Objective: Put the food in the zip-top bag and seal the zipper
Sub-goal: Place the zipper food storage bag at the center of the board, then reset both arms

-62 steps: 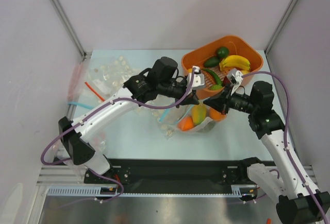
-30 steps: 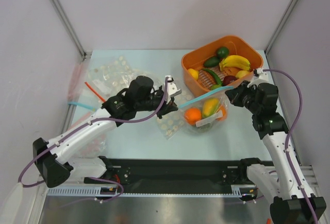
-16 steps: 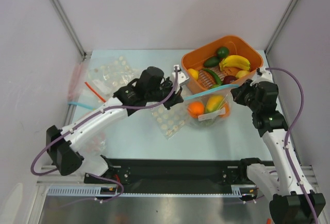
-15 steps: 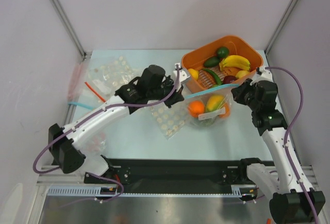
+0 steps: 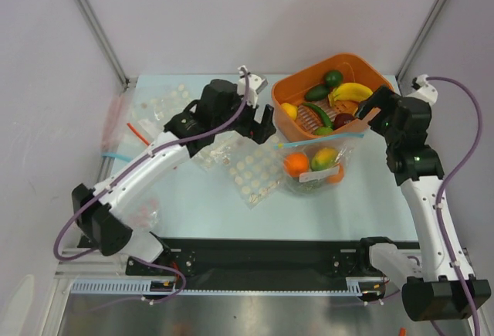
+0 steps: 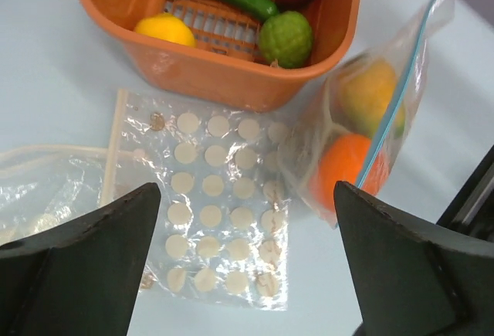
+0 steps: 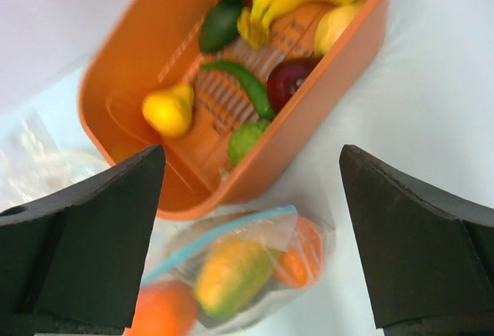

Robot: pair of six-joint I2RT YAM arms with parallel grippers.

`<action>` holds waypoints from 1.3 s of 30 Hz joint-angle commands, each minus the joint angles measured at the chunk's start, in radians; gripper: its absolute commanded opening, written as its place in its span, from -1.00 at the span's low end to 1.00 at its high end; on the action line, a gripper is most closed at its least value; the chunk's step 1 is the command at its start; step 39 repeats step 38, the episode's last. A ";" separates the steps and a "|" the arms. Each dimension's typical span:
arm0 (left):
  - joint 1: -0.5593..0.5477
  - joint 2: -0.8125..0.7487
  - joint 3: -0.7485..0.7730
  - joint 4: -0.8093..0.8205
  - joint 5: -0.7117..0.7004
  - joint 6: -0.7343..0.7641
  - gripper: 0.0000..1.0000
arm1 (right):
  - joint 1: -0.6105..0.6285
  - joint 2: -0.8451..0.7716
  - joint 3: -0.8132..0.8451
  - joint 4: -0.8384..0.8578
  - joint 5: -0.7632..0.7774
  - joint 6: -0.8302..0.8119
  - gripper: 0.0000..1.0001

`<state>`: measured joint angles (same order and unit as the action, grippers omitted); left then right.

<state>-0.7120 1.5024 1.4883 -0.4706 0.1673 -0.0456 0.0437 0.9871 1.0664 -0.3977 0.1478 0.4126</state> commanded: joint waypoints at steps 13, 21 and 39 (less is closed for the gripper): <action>0.089 -0.646 -0.472 -0.046 -0.329 -0.605 1.00 | -0.004 -0.177 0.074 -0.489 0.091 0.347 0.99; 0.089 -1.033 -0.868 0.039 -0.322 -0.672 0.99 | -0.004 -0.392 -0.107 -0.549 0.119 0.322 0.99; 0.089 -1.039 -0.892 0.026 -0.252 -0.626 1.00 | -0.002 -0.462 -0.181 -0.592 0.111 0.244 0.99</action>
